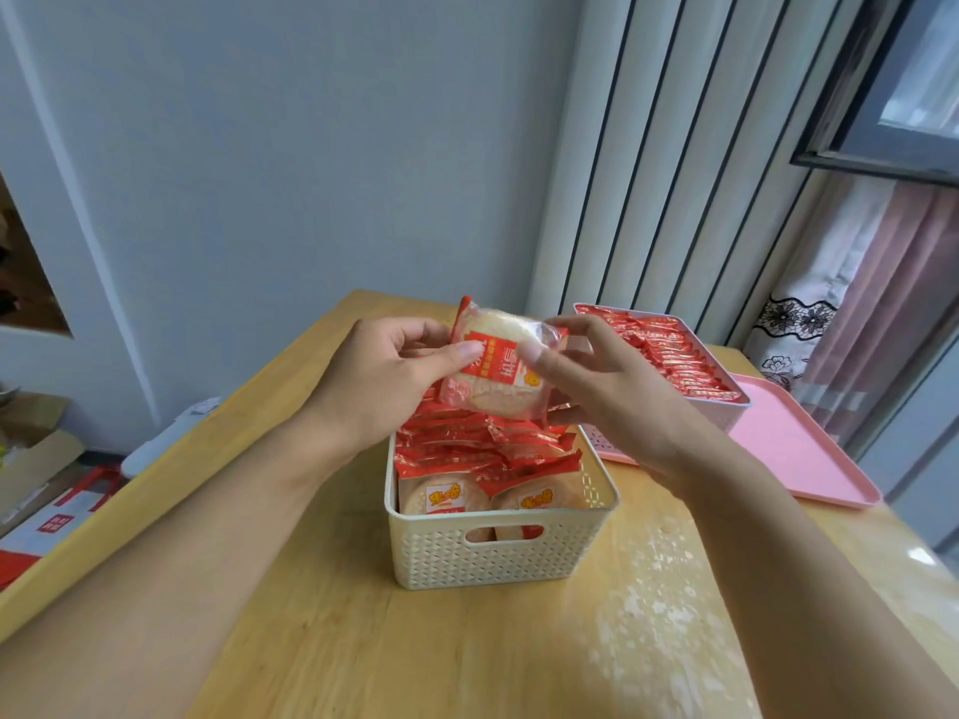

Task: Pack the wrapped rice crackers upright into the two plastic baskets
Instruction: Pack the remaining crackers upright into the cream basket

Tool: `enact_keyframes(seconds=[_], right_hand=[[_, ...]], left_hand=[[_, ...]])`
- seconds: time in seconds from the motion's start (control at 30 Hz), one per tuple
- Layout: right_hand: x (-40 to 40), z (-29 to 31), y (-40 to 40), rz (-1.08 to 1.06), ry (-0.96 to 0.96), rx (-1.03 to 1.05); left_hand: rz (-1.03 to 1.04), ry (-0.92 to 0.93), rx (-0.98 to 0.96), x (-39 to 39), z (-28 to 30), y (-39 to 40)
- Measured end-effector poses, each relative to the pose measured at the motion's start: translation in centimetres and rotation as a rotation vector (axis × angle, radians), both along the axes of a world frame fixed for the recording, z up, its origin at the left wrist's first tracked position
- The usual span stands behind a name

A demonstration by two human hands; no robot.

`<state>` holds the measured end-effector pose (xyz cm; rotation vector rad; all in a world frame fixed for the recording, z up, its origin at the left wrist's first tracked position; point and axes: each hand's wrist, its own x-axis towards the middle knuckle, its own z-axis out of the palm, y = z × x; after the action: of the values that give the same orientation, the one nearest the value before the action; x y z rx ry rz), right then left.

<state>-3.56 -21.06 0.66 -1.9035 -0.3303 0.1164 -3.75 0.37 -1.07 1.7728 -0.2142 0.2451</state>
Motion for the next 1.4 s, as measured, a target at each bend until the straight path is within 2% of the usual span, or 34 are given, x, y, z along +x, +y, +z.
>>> enact_keyframes(seconds=[0.07,0.2,0.33,0.4,0.47,0.57,0.63,0.73,0.87,1.03,1.17,1.3,1.4], right_hand=[[-0.1,0.0,0.4,-0.033,0.010,0.073],[0.2,0.2,0.2,-0.153,-0.101,0.228],[-0.1,0.2,0.4,-0.003,-0.253,0.018],[-0.3,-0.4,1.4,0.067,-0.302,-0.130],[-0.6,-1.1,2.4,0.110,-0.266,-0.225],[-1.0,-1.8,3.4,0.144,-0.117,-0.237],[-1.2,-1.7,3.3,0.151,-0.091,-0.252],[-1.0,-1.3,2.7,0.193,-0.203,-0.354],[-1.2,-2.4,3.5,0.312,-0.373,-0.600],[-0.8,-3.1,3.8,0.197,-0.387,-0.596],[-1.0,-1.3,2.4,0.259,-0.254,-0.609],[-0.7,0.8,-1.1,0.203,-0.271,-0.782],[-0.3,0.4,-1.7,0.150,-0.246,-0.865]], left_hand=[[-0.001,0.004,0.021,-0.1,0.0,-0.1],[-0.121,0.082,0.037,0.0,0.0,0.3],[0.016,0.039,-0.036,1.0,-0.2,0.9],[0.005,0.033,-0.018,1.3,-0.4,1.2],[-0.017,0.057,0.021,1.3,-0.6,1.1],[-0.061,0.124,0.079,1.0,-0.7,0.7],[-0.105,0.176,0.126,0.8,-0.9,0.4],[-0.142,0.219,0.209,1.0,-1.3,0.5],[-0.181,0.251,0.288,1.0,-1.6,0.6],[-0.294,0.314,0.421,0.9,-1.3,1.7],[-0.337,0.332,0.477,1.1,-1.5,2.7],[-0.360,0.343,0.634,1.7,-2.6,2.9],[-0.375,0.329,0.602,1.8,-2.7,2.7]])
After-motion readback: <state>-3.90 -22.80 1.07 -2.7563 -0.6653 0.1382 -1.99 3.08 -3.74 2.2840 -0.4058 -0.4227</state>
